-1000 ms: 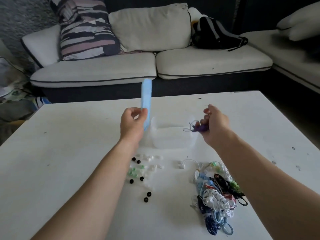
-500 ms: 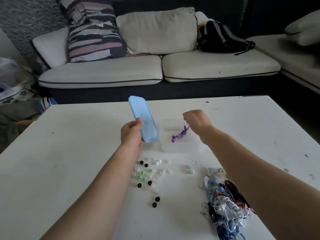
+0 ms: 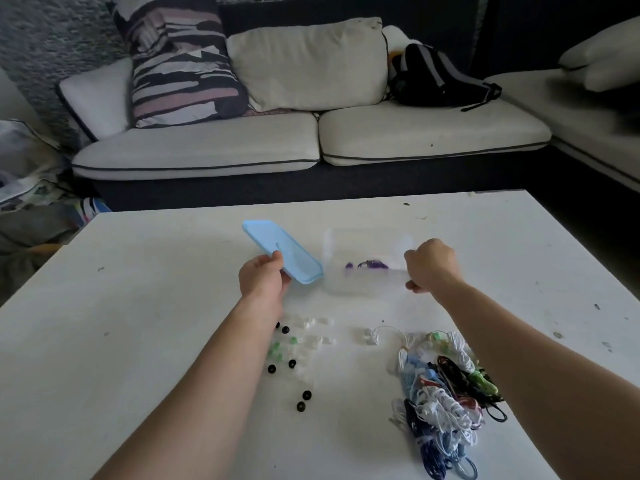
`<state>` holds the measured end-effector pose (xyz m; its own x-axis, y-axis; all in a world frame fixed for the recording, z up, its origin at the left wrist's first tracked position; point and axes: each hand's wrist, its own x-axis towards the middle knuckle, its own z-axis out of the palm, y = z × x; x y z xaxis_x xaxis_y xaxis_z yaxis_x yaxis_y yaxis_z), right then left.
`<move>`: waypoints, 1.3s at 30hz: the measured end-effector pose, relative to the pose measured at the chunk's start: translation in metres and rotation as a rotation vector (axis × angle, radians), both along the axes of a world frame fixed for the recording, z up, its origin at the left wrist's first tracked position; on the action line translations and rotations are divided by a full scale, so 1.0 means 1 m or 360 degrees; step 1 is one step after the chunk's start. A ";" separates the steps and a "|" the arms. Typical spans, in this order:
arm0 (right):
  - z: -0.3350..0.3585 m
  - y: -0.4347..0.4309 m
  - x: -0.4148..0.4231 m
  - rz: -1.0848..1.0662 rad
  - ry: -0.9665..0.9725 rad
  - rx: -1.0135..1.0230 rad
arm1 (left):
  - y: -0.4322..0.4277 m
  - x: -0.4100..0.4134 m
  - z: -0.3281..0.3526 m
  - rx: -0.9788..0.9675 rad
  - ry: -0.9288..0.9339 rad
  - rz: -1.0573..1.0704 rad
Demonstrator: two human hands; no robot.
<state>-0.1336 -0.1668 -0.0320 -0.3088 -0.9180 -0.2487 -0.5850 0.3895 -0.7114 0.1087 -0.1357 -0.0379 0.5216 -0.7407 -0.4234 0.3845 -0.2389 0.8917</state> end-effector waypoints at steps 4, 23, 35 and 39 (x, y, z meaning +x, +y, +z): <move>0.011 -0.004 -0.015 -0.0145 -0.0196 -0.0193 | 0.003 -0.027 -0.003 -0.0018 0.0141 -0.0061; -0.010 0.039 -0.018 0.0312 0.0053 -0.0014 | 0.048 -0.063 -0.004 0.0206 -0.0206 -0.0786; -0.028 0.081 0.008 0.1318 0.0805 -0.0095 | 0.081 -0.082 -0.033 -0.0138 -0.1574 -0.1048; -0.041 0.078 0.022 0.1337 0.0807 -0.0056 | 0.079 -0.067 -0.026 -0.0159 -0.1510 -0.1005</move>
<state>-0.1116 -0.0885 -0.0726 0.3857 -0.8921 -0.2352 -0.9014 -0.3100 -0.3024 0.0417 -0.0562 -0.0644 0.1224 -0.9923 0.0177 -0.6173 -0.0622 0.7843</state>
